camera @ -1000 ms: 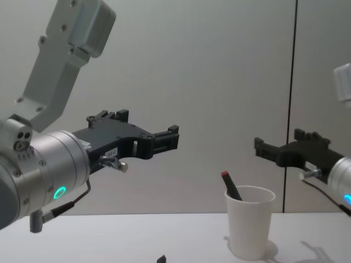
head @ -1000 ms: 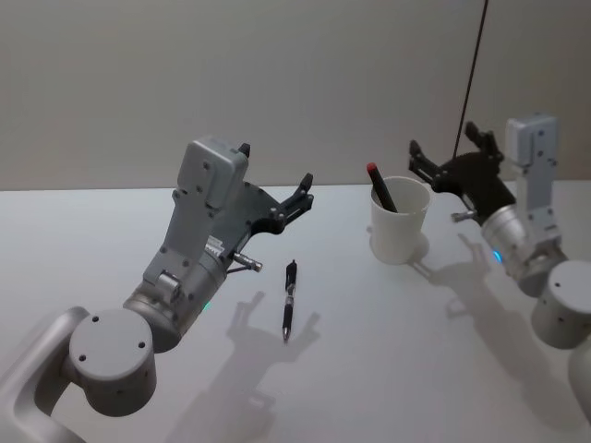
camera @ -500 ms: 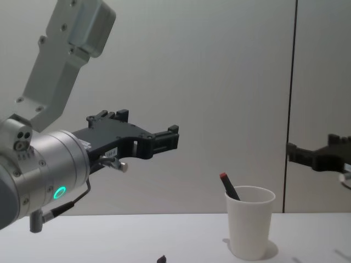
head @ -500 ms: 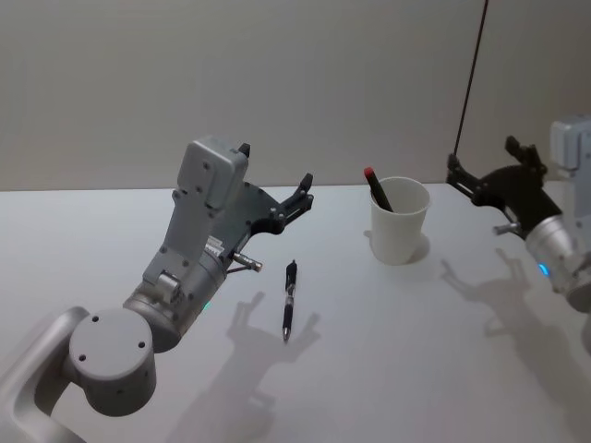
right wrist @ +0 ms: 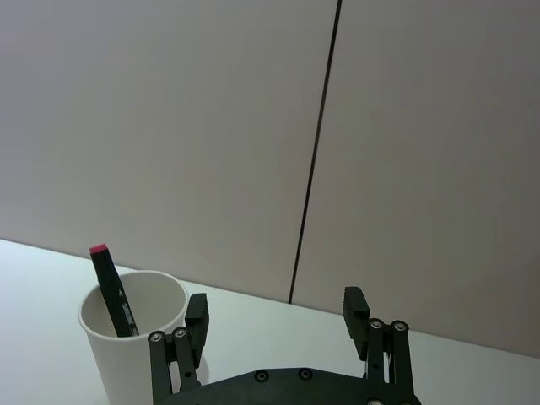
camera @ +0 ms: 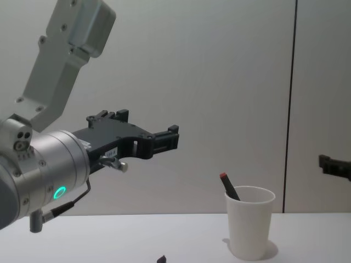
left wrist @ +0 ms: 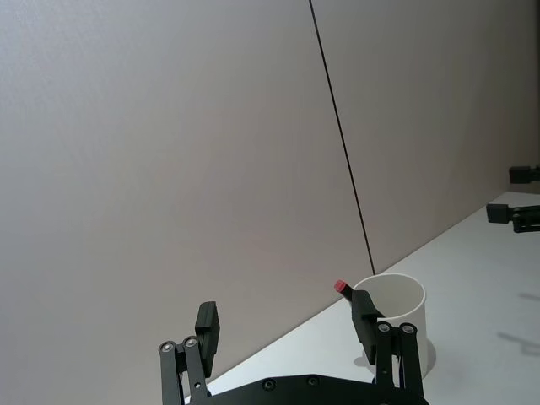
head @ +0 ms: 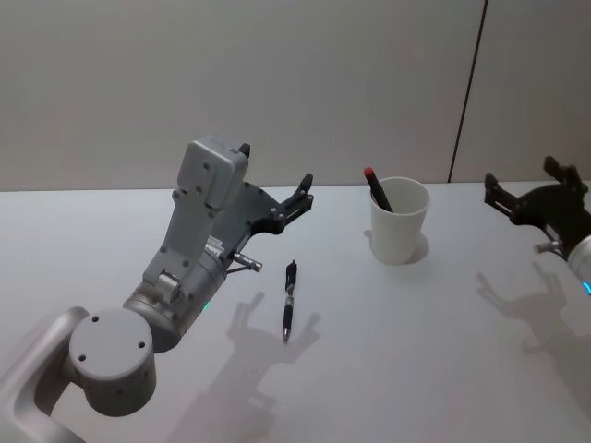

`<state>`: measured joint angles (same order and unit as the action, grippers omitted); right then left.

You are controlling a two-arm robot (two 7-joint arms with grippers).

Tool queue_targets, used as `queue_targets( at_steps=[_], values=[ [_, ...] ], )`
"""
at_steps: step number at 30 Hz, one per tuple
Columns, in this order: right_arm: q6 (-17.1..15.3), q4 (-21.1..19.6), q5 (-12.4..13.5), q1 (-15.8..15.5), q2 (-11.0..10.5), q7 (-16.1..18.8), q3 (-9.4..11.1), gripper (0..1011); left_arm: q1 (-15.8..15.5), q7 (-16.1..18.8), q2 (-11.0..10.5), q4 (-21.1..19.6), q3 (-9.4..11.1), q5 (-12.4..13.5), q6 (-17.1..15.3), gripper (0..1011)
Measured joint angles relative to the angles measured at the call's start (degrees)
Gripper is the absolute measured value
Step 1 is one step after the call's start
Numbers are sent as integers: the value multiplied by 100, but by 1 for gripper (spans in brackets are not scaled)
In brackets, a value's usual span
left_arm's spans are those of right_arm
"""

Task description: Place the pen into the pen holder.

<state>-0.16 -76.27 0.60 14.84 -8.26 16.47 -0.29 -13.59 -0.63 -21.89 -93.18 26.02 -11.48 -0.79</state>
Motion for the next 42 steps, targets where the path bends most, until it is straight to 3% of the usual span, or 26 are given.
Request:
queue_targets(
  at_steps=[22, 34, 42],
  values=[
    [-391, -590, 51, -589, -336, 190, 313, 1001, 0, 0, 0, 0, 0, 0, 0, 1002],
    [-439, -677, 58, -704, -398, 226, 365, 1001, 10, 11, 1, -6, -4, 11, -24, 1003],
    [-454, -705, 58, -737, -416, 238, 380, 1001, 40, 106, -20, -92, -30, 74, -264, 1002]
  ],
)
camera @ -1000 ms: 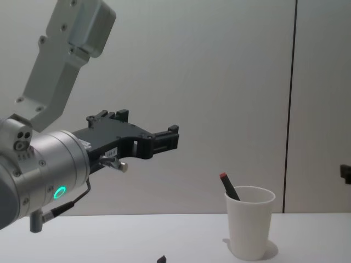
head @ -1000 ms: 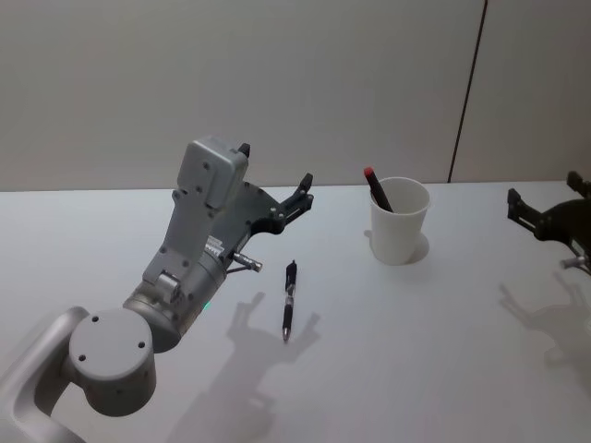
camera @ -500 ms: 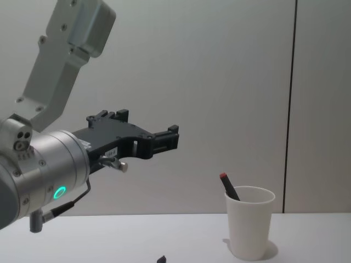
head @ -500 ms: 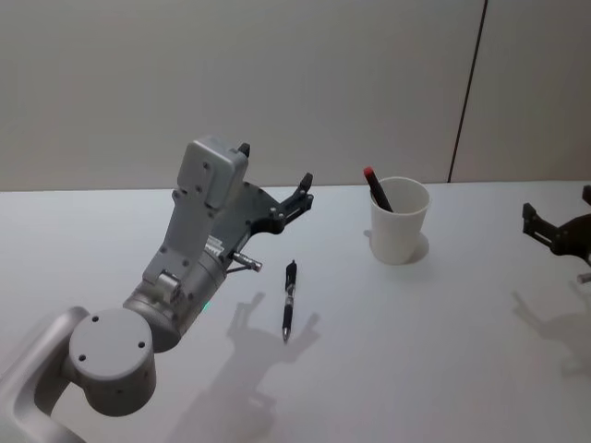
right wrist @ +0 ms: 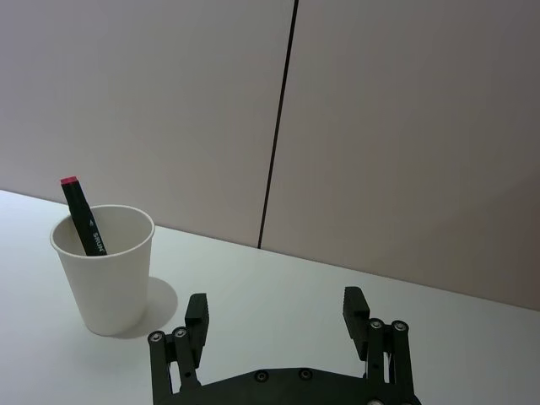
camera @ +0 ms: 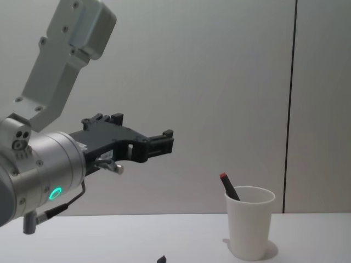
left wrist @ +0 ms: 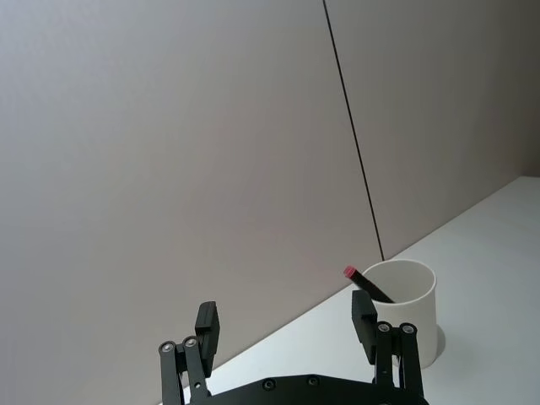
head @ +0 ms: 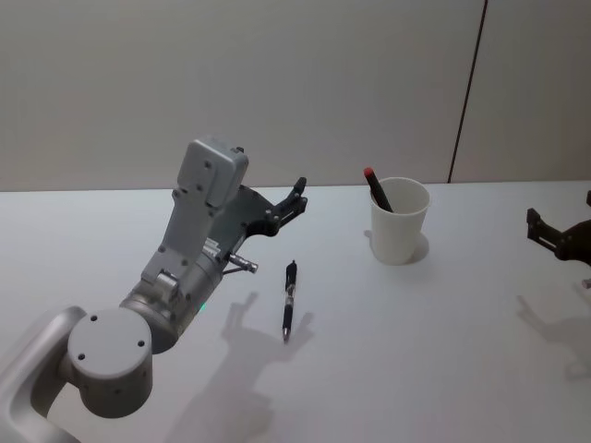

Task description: Place the pen into the pen holder.

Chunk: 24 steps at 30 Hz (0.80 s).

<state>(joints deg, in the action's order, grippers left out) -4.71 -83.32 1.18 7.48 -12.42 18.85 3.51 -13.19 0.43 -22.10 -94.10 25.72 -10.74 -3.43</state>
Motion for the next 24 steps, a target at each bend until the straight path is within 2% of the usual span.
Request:
queue_targets(
  at_steps=[5, 13, 24],
  values=[
    [-5, -9, 0, -14, -7, 4, 7, 1001, 22, 69, -13, -53, -25, -17, -214, 1003],
    [-9, -19, 0, -26, -12, 8, 12, 1001, 73, 181, -17, -92, -72, -204, -554, 1002],
    [-16, -24, 0, -34, -18, 11, 18, 1002, 164, 396, 43, -10, -133, -687, -983, 1002]
  ],
)
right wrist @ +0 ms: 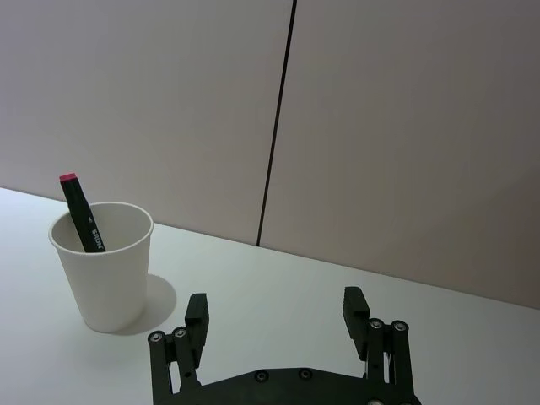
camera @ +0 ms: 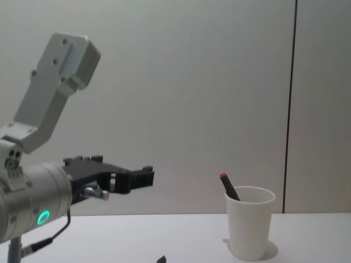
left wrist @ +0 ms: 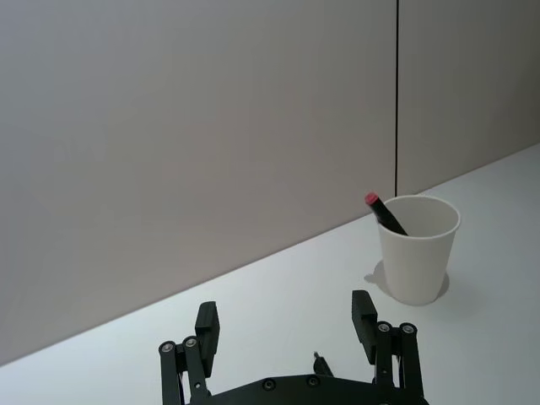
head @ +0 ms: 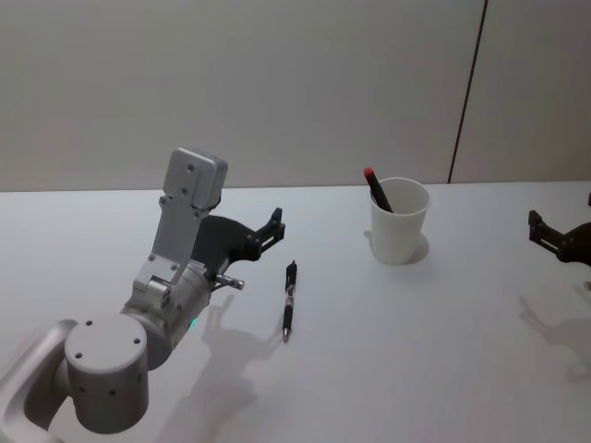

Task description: Place the pen into the pen holder.

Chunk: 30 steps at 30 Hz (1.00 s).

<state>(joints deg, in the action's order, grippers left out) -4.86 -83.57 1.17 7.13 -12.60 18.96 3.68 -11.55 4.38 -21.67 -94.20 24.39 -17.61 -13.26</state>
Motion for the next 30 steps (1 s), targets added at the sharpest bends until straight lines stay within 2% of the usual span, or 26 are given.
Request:
queue_targets(
  at_steps=[16, 23, 30],
  values=[
    [0, -4, 0, -4, -2, -1, 0, 1002, -45, 60, 236, 516, -33, -613, -261, 1002],
    [0, -4, 0, -4, -2, -1, 0, 1001, -117, -67, 326, 765, -38, -737, -375, 1003],
    [1, -4, 0, -5, -2, -1, 0, 1001, -211, -286, 389, 975, -42, -747, -561, 1002]
  ],
)
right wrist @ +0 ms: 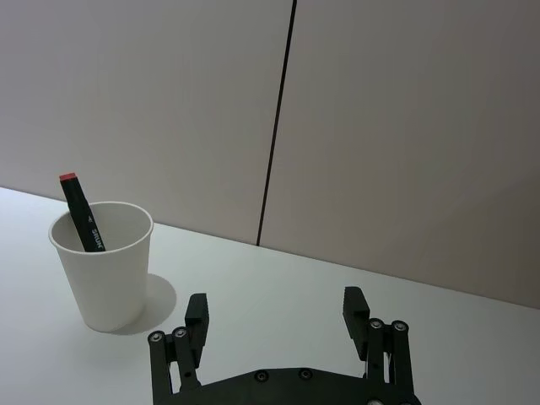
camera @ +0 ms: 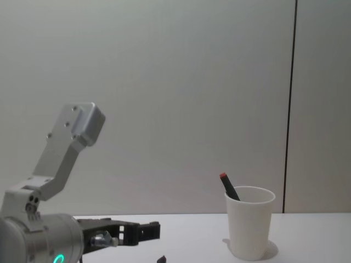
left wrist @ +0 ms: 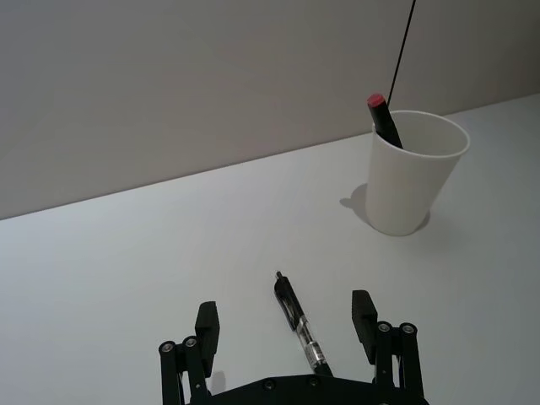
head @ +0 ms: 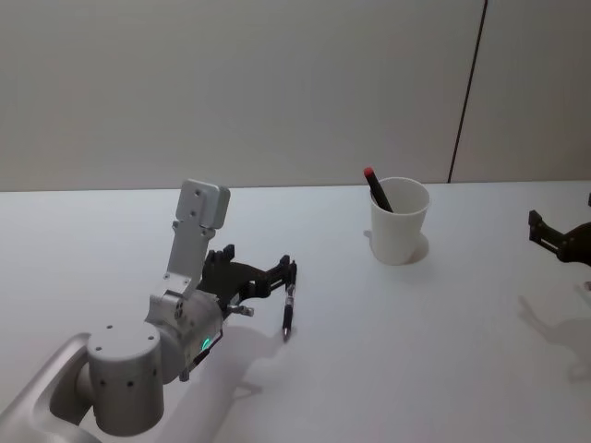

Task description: Place the pen into the pen holder.

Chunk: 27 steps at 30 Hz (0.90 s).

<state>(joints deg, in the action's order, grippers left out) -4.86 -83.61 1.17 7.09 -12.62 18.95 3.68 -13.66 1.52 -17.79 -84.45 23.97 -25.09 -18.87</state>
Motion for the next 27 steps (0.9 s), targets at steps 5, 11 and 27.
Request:
queue_targets(
  at_steps=[5, 11, 27],
  values=[
    [0, 0, 0, 0, 0, 0, 0, 1001, -81, -186, 33, 132, -4, 45, -153, 1003],
    [0, 0, 0, 0, 0, 0, 0, 1001, -206, -454, 80, 313, -11, 129, -355, 1002],
    [0, 0, 0, 0, 0, 0, 0, 1001, -490, -781, 232, 774, 13, 417, -759, 1003]
  ],
)
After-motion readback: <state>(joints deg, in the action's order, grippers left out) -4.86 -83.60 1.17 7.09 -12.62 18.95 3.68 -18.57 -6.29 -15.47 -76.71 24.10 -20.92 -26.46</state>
